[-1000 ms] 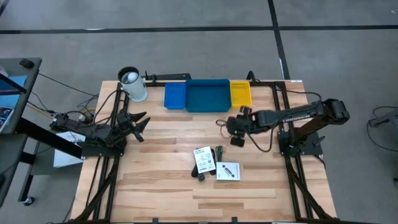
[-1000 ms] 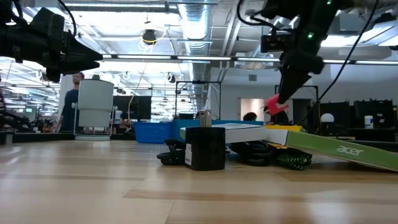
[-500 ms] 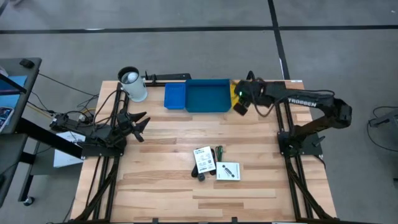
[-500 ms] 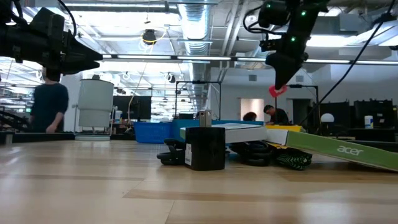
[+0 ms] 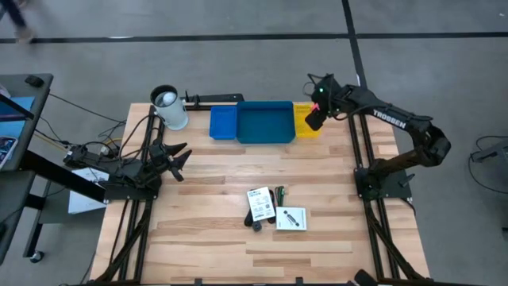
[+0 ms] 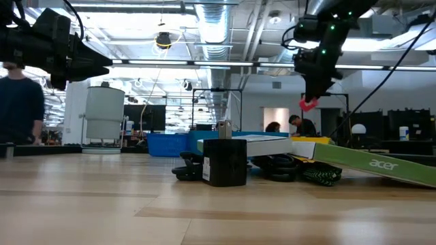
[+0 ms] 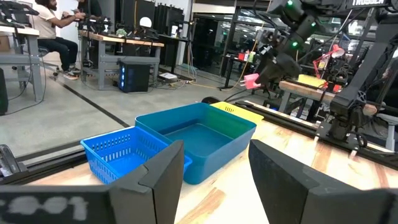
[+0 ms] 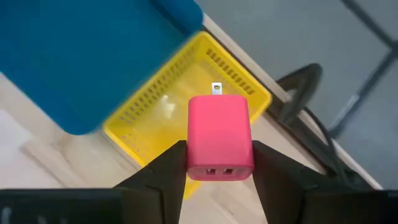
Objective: Pick and place items into bin
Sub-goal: Put the pink charger adapter into the yellow basket
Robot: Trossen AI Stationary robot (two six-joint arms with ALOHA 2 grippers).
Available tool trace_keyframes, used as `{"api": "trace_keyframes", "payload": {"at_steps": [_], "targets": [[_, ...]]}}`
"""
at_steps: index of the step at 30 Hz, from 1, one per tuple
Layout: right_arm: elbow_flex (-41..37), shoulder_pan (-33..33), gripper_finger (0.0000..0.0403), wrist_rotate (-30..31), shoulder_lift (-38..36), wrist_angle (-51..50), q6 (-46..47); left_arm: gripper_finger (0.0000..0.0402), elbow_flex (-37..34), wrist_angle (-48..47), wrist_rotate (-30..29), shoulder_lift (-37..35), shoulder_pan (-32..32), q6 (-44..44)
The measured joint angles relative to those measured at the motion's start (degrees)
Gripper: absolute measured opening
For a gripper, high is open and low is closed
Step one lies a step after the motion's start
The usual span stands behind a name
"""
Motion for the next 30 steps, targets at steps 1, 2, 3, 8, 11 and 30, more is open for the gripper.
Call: {"api": "trace_keyframes", "payload": {"at_steps": [1, 2, 3, 8, 11, 30], "targets": [[0.0, -0.6, 0.0164, -1.2, 0.0, 0.7, -0.3, 0.0171, 0.0, 0.0, 0.0, 0.0, 0.0, 0.0], [0.0, -1.0, 0.0166, -2.0, 0.0, 1.3, -0.4, 0.0171, 0.0, 0.0, 0.0, 0.0, 0.0, 0.0], [0.0, -1.4, 0.0168, -2.7, 0.0, 1.7, -0.4, 0.0171, 0.0, 0.0, 0.0, 0.0, 0.0, 0.0], [0.0, -2.0, 0.0166, -3.1, 0.0, 2.3, -1.7, 0.0171, 0.0, 0.0, 0.0, 0.0, 0.0, 0.0], [0.0, -2.0, 0.0164, -3.1, 0.0, 2.2, -3.4, 0.0171, 0.0, 0.0, 0.0, 0.0, 0.0, 0.0], [0.0, -1.9, 0.0196, -3.1, 0.0, 3.9, -4.4, 0.0171, 0.0, 0.0, 0.0, 0.0, 0.0, 0.0]]}}
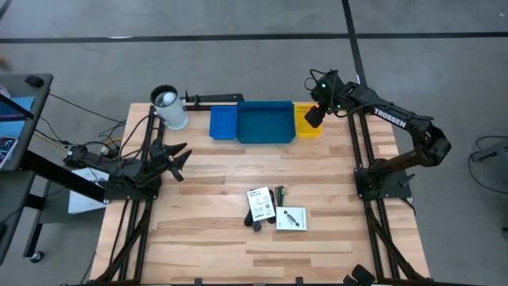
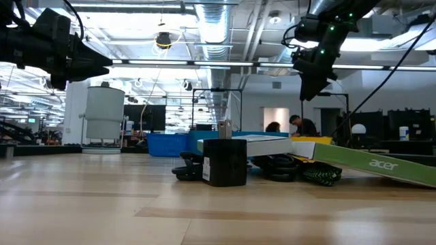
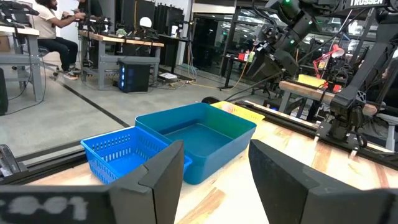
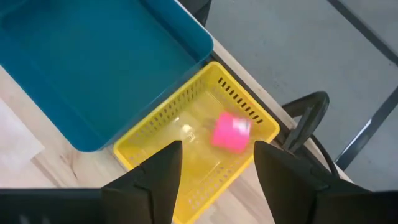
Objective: Pick and place items into bin
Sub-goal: Put the pink charger adapter into the yellow basket, then put the black charger adapter into the yellow basket
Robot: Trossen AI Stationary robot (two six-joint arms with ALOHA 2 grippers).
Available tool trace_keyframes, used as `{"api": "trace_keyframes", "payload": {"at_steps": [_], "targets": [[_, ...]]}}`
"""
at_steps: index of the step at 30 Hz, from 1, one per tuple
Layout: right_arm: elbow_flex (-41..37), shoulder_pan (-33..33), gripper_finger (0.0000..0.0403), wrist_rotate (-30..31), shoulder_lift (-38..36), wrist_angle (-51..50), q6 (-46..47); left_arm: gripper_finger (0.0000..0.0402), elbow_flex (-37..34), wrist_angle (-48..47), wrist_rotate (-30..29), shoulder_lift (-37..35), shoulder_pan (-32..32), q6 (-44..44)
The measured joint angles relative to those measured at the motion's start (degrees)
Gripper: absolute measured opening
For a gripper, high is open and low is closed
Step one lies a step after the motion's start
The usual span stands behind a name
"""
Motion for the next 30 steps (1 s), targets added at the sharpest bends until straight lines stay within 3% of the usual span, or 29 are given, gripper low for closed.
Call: {"api": "trace_keyframes", "payload": {"at_steps": [9, 16, 22, 30], "targets": [[0.0, 0.6, 0.0184, 0.0, 0.0, -1.1, 3.6, 0.0171, 0.0, 0.0, 0.0, 0.0, 0.0, 0.0], [0.0, 5.7, 0.0179, -3.1, 0.0, -5.9, 4.6, 0.0171, 0.0, 0.0, 0.0, 0.0, 0.0, 0.0], [0.0, 14.5, 0.0178, -6.6, 0.0, -8.1, 3.3, 0.0171, 0.0, 0.0, 0.0, 0.0, 0.0, 0.0], [0.0, 33.0, 0.0168, -10.6, 0.0, -3.3, 0.6, 0.0171, 0.0, 0.0, 0.0, 0.0, 0.0, 0.0]]}}
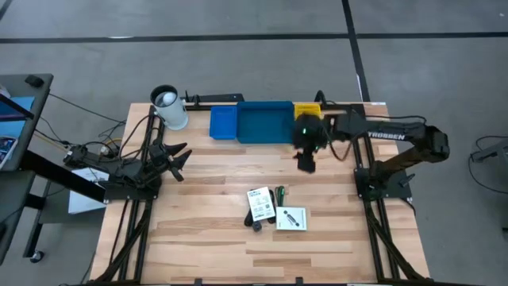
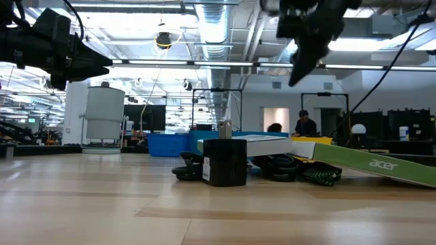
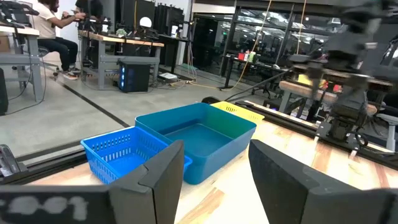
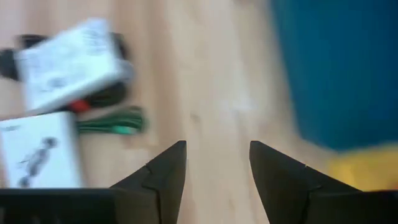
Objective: Pick and place items into bin
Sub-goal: Put the black charger adapter into the yellow basket
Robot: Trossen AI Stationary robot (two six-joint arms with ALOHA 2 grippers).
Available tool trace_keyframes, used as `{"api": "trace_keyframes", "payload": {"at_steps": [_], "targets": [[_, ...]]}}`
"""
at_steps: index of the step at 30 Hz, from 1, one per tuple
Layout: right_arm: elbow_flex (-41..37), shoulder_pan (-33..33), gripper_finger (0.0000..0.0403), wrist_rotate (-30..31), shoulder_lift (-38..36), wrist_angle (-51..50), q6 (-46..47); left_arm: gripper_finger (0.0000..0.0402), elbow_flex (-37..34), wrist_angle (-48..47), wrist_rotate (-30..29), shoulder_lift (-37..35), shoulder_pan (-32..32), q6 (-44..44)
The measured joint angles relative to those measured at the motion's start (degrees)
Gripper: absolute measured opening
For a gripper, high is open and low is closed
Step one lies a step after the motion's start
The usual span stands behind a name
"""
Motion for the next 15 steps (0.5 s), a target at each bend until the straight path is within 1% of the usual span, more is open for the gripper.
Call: {"api": "trace_keyframes", "payload": {"at_steps": [2, 6, 10, 15], "targets": [[0.0, 4.3, 0.0164, 0.3, 0.0, 2.6, 2.4, 0.0171, 0.0, 0.0, 0.0, 0.0, 0.0, 0.0], [0.0, 11.1, 0.0156, 1.2, 0.0, 6.2, 10.1, 0.0171, 0.0, 0.0, 0.0, 0.0, 0.0, 0.0], [0.0, 16.7, 0.0147, 6.0, 0.0, 5.5, 18.8, 0.0171, 0.0, 0.0, 0.0, 0.0, 0.0, 0.0], [0.0, 21.9, 0.0136, 14.7, 0.0, 5.2, 26.7, 0.0171, 0.0, 0.0, 0.0, 0.0, 0.0, 0.0]]}}
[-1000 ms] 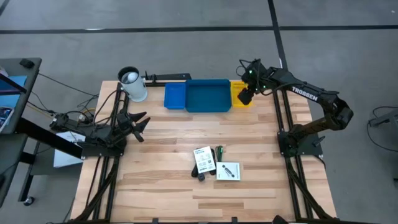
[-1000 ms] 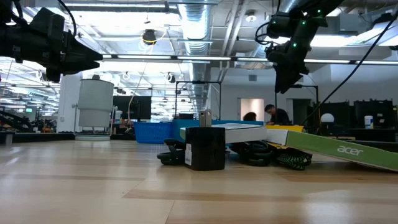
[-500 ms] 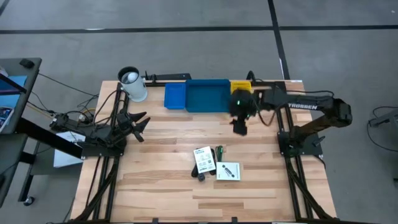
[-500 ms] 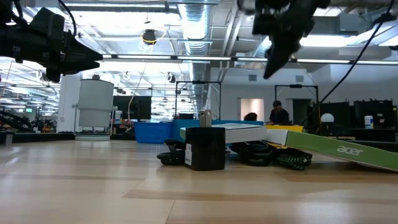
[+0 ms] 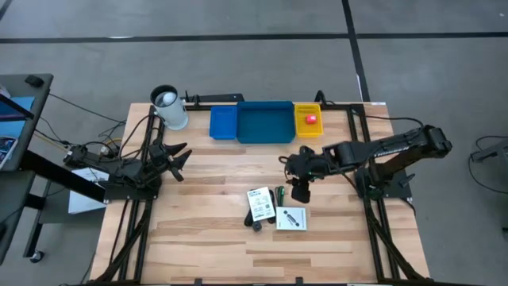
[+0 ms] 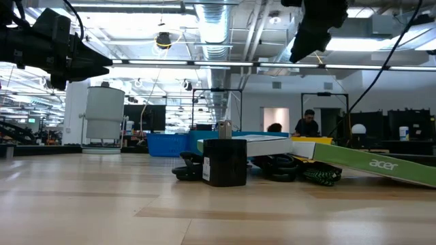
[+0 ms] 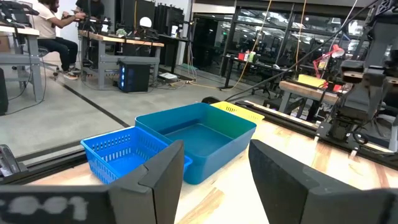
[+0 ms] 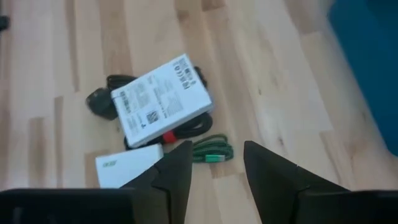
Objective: Pick and place items into bin
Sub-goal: Put the black charger adapter into the yellow basket
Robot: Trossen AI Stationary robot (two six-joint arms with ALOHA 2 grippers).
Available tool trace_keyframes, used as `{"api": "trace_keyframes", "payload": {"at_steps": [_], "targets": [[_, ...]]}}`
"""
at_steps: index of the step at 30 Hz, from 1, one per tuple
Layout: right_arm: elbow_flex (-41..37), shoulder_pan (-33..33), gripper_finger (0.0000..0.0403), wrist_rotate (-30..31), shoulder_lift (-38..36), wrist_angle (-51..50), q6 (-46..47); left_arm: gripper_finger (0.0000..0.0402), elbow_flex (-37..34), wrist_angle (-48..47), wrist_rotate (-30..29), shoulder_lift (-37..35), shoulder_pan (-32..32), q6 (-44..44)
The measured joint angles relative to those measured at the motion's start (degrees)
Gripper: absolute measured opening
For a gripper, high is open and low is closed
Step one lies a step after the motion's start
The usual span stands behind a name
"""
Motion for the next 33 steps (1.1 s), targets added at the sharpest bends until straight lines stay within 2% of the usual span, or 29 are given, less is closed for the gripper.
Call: {"api": "trace_keyframes", "payload": {"at_steps": [3, 12, 17, 22, 27, 33], "targets": [[0.0, 1.9, 0.013, 3.7, 0.0, 0.2, 4.4, 0.0171, 0.0, 0.0, 0.0, 0.0, 0.0, 0.0], [0.0, 4.9, 0.0122, 8.1, 0.0, 0.6, 22.7, 0.0171, 0.0, 0.0, 0.0, 0.0, 0.0, 0.0], [0.0, 7.6, 0.0123, 16.2, 0.0, 1.6, 34.2, 0.0171, 0.0, 0.3, 0.2, 0.0, 0.0, -5.7], [0.0, 11.5, 0.0123, 29.5, 0.0, 6.2, 35.9, 0.0171, 0.0, 0.3, 0.9, 0.0, 0.0, -15.2], [0.0, 13.6, 0.0123, 40.8, 0.0, 5.4, 35.7, 0.0171, 0.0, 0.3, -2.3, 0.0, 0.2, -16.0], [0.0, 12.5, 0.0122, 46.8, -0.1, 1.6, 35.8, 0.0171, -0.1, 0.3, -4.7, 0.0, 0.2, -16.8]]}}
